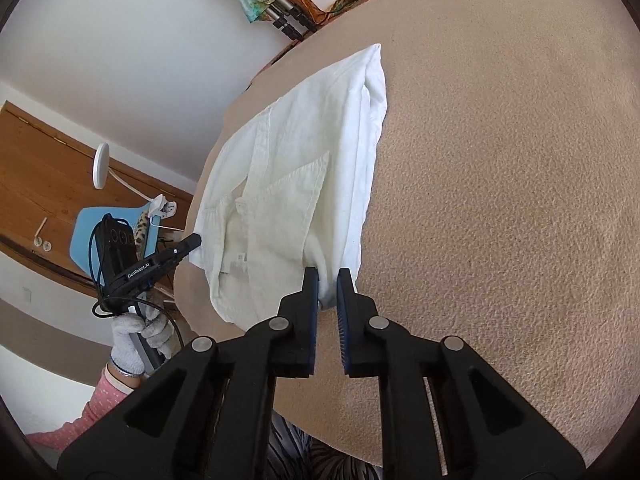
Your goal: Fold small clothes
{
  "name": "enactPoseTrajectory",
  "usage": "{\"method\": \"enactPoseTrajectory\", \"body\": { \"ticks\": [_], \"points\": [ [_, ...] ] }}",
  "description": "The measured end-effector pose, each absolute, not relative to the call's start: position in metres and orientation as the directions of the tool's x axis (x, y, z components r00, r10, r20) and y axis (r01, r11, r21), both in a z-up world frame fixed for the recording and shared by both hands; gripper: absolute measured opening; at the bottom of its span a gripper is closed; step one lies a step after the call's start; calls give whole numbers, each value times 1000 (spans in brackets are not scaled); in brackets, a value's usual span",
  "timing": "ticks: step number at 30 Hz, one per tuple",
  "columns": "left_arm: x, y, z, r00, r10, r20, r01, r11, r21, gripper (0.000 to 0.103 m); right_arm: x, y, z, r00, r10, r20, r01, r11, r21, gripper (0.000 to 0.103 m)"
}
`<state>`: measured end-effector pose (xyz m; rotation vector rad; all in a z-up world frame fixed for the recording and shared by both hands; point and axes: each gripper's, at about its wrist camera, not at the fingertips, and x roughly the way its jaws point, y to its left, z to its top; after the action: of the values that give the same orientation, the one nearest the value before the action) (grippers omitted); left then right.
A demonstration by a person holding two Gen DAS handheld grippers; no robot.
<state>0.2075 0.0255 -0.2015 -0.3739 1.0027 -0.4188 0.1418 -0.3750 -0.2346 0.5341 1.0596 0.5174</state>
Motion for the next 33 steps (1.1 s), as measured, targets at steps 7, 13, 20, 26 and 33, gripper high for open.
{"method": "enactPoseTrajectory", "body": {
  "ticks": [7, 13, 20, 26, 33],
  "points": [
    [203, 28, -165, 580, -444, -683, 193, 889, -415, 25, 145, -380, -180, 539, 558, -631, -225, 817, 531, 16],
    [237, -4, -144, 615, -434, -659, 236, 898, -371, 27, 195, -344, -150, 599, 486, -636, -275, 871, 407, 16],
    [293, -57, -145, 606, -426, -672, 284, 905, -318, 33, 259, -293, -159, 550, 429, -717, -297, 903, 312, 16],
    [328, -73, -194, 555, -386, -737, 231, 922, -309, 32, 285, -277, -202, 495, 335, -802, -265, 937, 228, 16],
    [324, -71, -222, 554, -387, -737, 234, 922, -308, 30, 287, -275, -223, 469, 312, -826, -285, 939, 193, 15]
  ]
}}
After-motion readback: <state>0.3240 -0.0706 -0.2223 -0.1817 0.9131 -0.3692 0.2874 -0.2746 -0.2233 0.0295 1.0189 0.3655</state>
